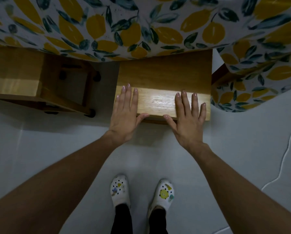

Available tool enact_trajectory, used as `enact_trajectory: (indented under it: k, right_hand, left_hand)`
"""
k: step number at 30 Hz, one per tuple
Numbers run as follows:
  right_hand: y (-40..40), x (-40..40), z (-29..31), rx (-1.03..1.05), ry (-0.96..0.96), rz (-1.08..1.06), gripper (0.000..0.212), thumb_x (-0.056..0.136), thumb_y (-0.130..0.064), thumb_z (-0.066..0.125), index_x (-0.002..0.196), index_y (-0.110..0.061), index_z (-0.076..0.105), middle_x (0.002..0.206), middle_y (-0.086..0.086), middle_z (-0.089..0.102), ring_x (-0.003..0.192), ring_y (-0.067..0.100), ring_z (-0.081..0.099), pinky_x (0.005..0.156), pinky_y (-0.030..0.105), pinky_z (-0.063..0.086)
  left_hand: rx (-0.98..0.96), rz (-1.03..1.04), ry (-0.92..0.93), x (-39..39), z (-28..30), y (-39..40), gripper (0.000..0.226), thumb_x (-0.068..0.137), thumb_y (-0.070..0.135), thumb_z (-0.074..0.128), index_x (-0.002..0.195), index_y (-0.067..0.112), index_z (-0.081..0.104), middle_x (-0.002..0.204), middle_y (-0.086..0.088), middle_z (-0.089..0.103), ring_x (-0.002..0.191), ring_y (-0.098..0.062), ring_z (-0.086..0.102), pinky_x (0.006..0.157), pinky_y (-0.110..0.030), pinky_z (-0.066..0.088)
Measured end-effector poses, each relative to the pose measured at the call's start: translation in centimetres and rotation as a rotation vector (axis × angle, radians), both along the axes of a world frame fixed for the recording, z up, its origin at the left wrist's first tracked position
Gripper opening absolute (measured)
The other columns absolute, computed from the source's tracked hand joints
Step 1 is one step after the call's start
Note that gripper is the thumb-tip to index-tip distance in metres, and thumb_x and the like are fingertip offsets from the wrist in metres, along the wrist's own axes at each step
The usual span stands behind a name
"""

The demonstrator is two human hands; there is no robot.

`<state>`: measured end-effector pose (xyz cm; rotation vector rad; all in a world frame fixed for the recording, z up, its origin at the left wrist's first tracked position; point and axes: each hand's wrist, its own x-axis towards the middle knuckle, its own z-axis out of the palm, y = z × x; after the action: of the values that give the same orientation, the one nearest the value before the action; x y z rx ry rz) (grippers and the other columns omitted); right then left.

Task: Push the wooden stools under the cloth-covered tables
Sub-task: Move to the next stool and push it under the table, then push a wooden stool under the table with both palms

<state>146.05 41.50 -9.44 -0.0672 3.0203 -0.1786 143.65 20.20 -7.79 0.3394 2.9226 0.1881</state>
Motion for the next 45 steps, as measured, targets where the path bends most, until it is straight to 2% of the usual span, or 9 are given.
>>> enact_trajectory:
  k: [8,12,19,21,26,30,36,41,45]
  right_hand:
    - [1.1,-2.0,0.4,0.011,-0.001,0.018,0.077,0.093,-0.067,0.019,0.154,-0.020,0.017,0.163,0.001,0.013,0.149,0.031,0.006,0.117,0.054,0.001]
    - [0.8,-2.3,0.4,0.006,-0.007,0.004,0.077,0.093,-0.067,0.020,0.154,-0.020,0.018,0.163,0.001,0.013,0.150,0.030,0.005,0.116,0.055,0.002]
    - [0.3,-2.0,0.4,0.028,-0.031,-0.007,0.077,0.093,-0.067,0.019,0.154,-0.020,0.015,0.164,0.002,0.009,0.150,0.030,0.001,0.117,0.055,-0.001]
    - [0.1,-1.9,0.3,0.039,-0.031,-0.013,0.077,0.093,-0.067,0.017,0.154,-0.020,0.014,0.164,0.002,0.009,0.150,0.030,0.001,0.117,0.054,-0.003]
    - [0.1,-1.8,0.9,0.060,-0.075,-0.011,0.077,0.094,-0.066,0.012,0.155,-0.020,0.009,0.164,0.002,0.003,0.150,0.029,-0.003,0.117,0.054,-0.002]
    - [-0.4,-1.7,3.1,-0.003,-0.167,-0.046,0.074,0.095,-0.064,0.012,0.155,-0.021,0.005,0.164,0.001,-0.004,0.150,0.027,-0.009,0.120,0.053,-0.002]
    - [-1.4,0.4,10.9,-0.149,-0.235,-0.169,0.077,0.095,-0.065,0.018,0.155,-0.019,0.003,0.164,0.002,0.002,0.150,0.022,-0.008,0.120,0.044,-0.007]
    - [-1.4,1.3,22.8,-0.225,-0.157,-0.241,0.074,0.097,-0.061,0.022,0.155,-0.017,0.013,0.164,0.002,0.011,0.150,0.021,-0.002,0.121,0.041,-0.004]
    - [-1.0,1.3,32.6,-0.238,-0.067,-0.191,0.071,0.098,-0.058,0.027,0.155,-0.018,0.014,0.163,0.001,0.016,0.151,0.018,0.001,0.121,0.039,-0.003]
  left_hand:
    - [0.000,0.008,0.004,-1.6,-0.1,1.0,0.084,0.090,0.063,0.022,0.149,0.005,0.009,0.158,-0.020,0.003,0.147,-0.032,0.000,0.118,-0.044,0.001]
    - [-0.011,0.001,-0.012,-2.1,0.3,0.8,0.080,0.093,0.059,0.032,0.148,0.002,0.017,0.154,-0.024,0.018,0.144,-0.038,0.013,0.118,-0.044,0.001]
    - [-0.019,-0.016,-0.044,-2.0,0.2,0.2,0.080,0.091,0.061,0.020,0.142,0.000,0.029,0.144,-0.027,0.033,0.136,-0.042,0.026,0.118,-0.046,0.005]
    - [-0.008,-0.024,-0.040,-2.0,0.1,0.0,0.083,0.090,0.062,0.016,0.144,0.001,0.024,0.147,-0.028,0.029,0.139,-0.041,0.021,0.118,-0.045,0.002]
    - [0.025,-0.010,-0.083,-1.9,0.3,-0.1,0.081,0.092,0.061,0.015,0.150,0.008,-0.005,0.159,-0.017,-0.006,0.147,-0.030,-0.009,0.117,-0.041,-0.011]
    - [0.037,0.037,-0.176,-2.0,1.7,0.3,0.071,0.097,0.054,0.013,0.150,0.009,-0.004,0.159,-0.015,-0.010,0.146,-0.028,-0.013,0.116,-0.040,-0.013]
    - [0.206,0.133,-0.205,0.7,9.4,-0.1,0.067,0.099,0.050,0.015,0.150,0.010,0.001,0.159,-0.009,-0.013,0.145,-0.020,-0.019,0.115,-0.036,-0.015]
    - [0.275,0.115,-0.233,2.6,20.3,-0.2,0.068,0.097,0.052,0.011,0.150,0.011,0.002,0.160,-0.005,-0.012,0.145,-0.016,-0.018,0.118,-0.038,-0.011]
    - [0.332,0.061,-0.204,2.8,29.8,0.0,0.066,0.097,0.054,0.010,0.151,0.017,0.003,0.159,0.003,-0.011,0.145,-0.015,-0.018,0.119,-0.038,-0.011]
